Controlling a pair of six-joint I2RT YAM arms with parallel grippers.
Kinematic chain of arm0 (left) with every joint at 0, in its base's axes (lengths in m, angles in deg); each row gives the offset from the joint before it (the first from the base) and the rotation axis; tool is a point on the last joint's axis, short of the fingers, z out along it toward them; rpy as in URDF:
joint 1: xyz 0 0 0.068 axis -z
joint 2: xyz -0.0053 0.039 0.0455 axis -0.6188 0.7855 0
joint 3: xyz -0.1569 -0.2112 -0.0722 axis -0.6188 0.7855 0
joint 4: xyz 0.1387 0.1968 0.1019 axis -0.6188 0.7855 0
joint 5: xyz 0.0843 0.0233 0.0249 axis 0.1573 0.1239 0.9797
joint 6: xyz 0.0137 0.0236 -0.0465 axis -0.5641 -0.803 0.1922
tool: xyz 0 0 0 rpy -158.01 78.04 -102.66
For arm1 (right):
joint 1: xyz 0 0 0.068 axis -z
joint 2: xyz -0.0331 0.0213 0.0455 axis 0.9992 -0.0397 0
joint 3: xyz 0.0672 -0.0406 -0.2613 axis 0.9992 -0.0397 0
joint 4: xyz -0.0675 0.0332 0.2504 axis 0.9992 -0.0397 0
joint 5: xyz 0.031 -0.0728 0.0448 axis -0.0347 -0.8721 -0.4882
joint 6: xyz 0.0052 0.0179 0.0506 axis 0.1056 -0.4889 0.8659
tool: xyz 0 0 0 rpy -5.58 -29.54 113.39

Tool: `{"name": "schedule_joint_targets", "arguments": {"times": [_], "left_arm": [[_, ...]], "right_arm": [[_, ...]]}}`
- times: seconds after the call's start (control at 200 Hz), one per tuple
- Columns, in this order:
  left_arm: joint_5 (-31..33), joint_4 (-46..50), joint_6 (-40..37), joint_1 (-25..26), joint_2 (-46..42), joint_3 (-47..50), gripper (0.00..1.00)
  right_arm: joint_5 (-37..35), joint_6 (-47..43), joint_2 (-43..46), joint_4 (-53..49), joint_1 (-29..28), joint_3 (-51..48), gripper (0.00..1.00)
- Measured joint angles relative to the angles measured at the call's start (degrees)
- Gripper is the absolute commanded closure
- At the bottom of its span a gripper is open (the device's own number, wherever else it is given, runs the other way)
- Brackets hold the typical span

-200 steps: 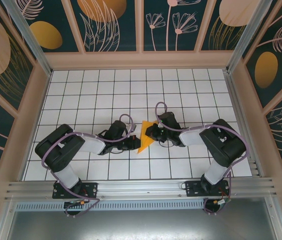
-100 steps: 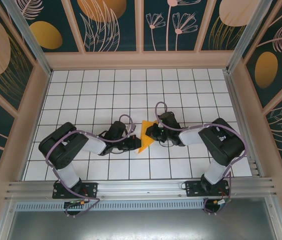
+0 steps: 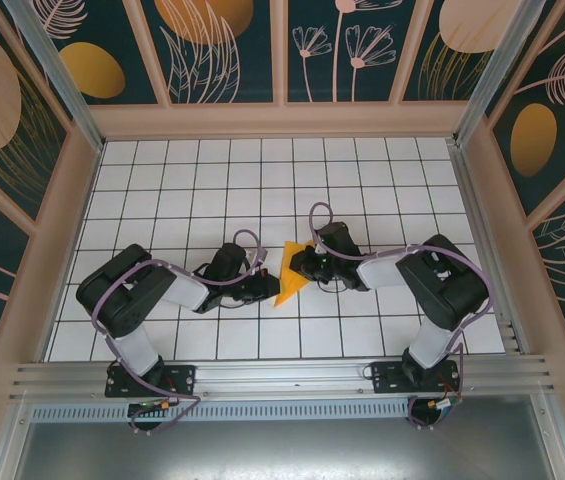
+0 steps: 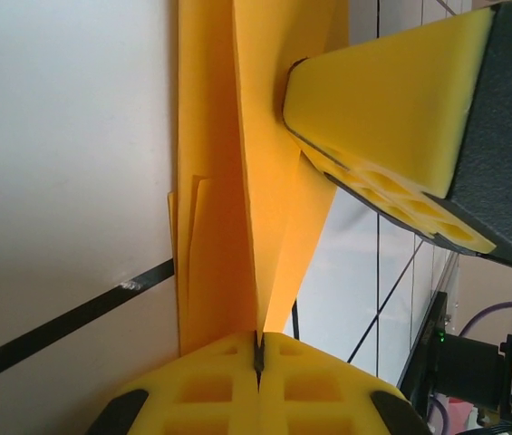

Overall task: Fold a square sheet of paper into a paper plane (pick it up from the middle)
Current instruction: Fourth fold the wing at the center of the table.

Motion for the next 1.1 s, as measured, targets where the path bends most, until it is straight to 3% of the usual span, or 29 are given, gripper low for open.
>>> {"name": "schedule_joint_targets", "arguments": {"times": [0.881, 1.101], "left_arm": [[-0.2, 0.1, 1.2, -0.2, 0.7, -0.2, 0.97], [0.2, 1.2, 0.8, -0.2, 0.2, -0.5, 0.85]], "right_arm": [[0.2, 0.0, -3.2, -1.8, 0.0, 2.8, 0.87], [0.0, 0.0, -3.3, -2.6, 0.0, 3.1, 0.87]]}}
